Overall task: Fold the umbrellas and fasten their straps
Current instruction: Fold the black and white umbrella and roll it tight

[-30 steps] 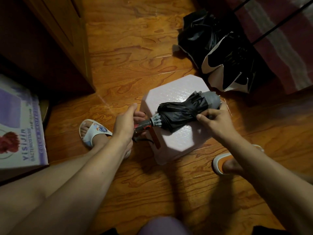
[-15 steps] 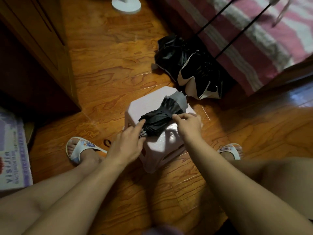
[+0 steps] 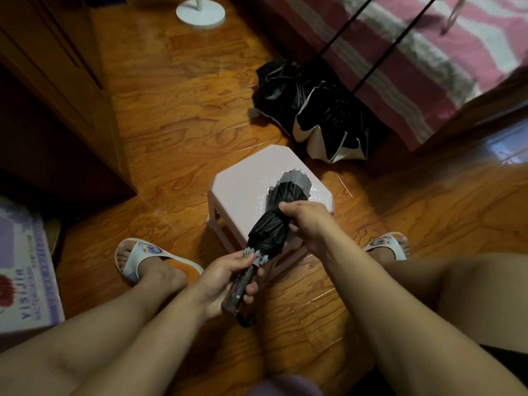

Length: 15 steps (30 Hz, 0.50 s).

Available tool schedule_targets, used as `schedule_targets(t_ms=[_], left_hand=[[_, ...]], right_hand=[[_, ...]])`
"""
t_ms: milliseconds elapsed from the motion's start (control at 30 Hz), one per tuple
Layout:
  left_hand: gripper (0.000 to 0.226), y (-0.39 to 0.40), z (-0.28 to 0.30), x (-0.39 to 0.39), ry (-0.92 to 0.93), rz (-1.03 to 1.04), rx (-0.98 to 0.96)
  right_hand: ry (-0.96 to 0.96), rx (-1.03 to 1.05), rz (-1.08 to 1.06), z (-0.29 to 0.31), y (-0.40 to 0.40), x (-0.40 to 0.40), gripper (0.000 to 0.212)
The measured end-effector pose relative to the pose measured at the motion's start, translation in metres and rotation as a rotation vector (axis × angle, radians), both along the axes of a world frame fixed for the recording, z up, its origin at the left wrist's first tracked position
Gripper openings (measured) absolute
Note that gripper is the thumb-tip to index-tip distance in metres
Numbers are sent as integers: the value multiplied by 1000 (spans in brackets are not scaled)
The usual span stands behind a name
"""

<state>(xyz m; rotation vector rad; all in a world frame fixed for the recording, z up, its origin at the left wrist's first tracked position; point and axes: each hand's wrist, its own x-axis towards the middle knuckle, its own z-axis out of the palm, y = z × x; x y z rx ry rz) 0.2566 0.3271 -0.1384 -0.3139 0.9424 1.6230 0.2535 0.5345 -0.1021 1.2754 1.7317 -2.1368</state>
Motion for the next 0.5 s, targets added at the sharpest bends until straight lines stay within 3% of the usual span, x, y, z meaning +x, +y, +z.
schedule_targets(t_ms=[67,167,200,400,500], left_hand=[[26,3,-1,0,45,-6,-22],[24,7,-3,1,77,10,-47],[22,8,-4,3,77,17,-43],[22,5,-7,3,77,27,-27],[26,4,-7,2,55,27,-20]], right_hand=[[-36,144,31,-3,0,-1,8],[-141,692,209,0,-2,-5,14],[-144,741,184,1,-1,-5,15],[-104,729,43,-1,-7,-3,8],[-104,379,-108,-5,-6,-7,11]])
